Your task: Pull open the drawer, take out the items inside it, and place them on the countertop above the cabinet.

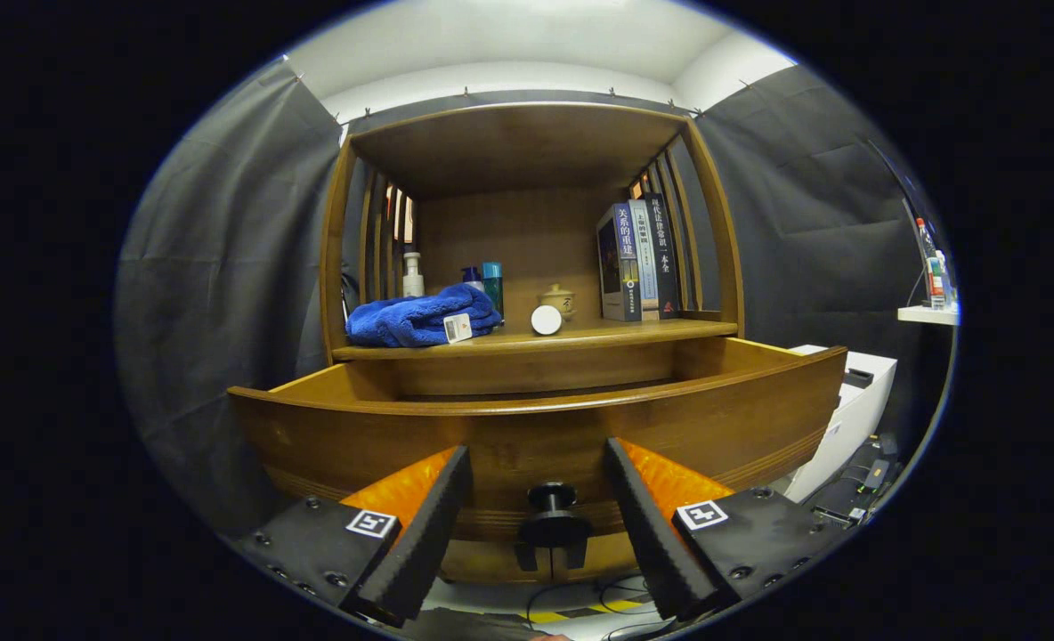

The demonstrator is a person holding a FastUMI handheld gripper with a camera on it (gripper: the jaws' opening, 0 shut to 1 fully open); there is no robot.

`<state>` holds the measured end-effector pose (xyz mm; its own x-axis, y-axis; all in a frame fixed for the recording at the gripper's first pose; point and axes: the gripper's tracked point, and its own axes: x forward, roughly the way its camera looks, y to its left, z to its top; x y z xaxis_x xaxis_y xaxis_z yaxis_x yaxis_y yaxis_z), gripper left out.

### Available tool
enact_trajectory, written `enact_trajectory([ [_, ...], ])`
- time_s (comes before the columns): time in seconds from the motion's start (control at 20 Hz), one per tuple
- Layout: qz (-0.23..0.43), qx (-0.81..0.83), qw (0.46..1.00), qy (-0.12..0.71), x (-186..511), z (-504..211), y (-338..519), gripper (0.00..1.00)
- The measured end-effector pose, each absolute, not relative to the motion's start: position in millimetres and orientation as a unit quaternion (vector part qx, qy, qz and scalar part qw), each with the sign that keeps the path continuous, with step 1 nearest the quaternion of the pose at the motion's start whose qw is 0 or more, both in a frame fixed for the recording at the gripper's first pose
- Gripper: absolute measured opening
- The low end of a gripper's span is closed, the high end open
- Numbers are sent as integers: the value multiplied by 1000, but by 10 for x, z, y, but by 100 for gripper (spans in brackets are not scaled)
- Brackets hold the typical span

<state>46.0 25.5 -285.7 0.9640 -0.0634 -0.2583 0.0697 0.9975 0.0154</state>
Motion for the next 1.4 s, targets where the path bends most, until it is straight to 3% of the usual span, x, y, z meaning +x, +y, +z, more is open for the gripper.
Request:
enact_trajectory([
  [1.4, -36, 13, 985, 169, 2068, -3152, 157, 98],
])
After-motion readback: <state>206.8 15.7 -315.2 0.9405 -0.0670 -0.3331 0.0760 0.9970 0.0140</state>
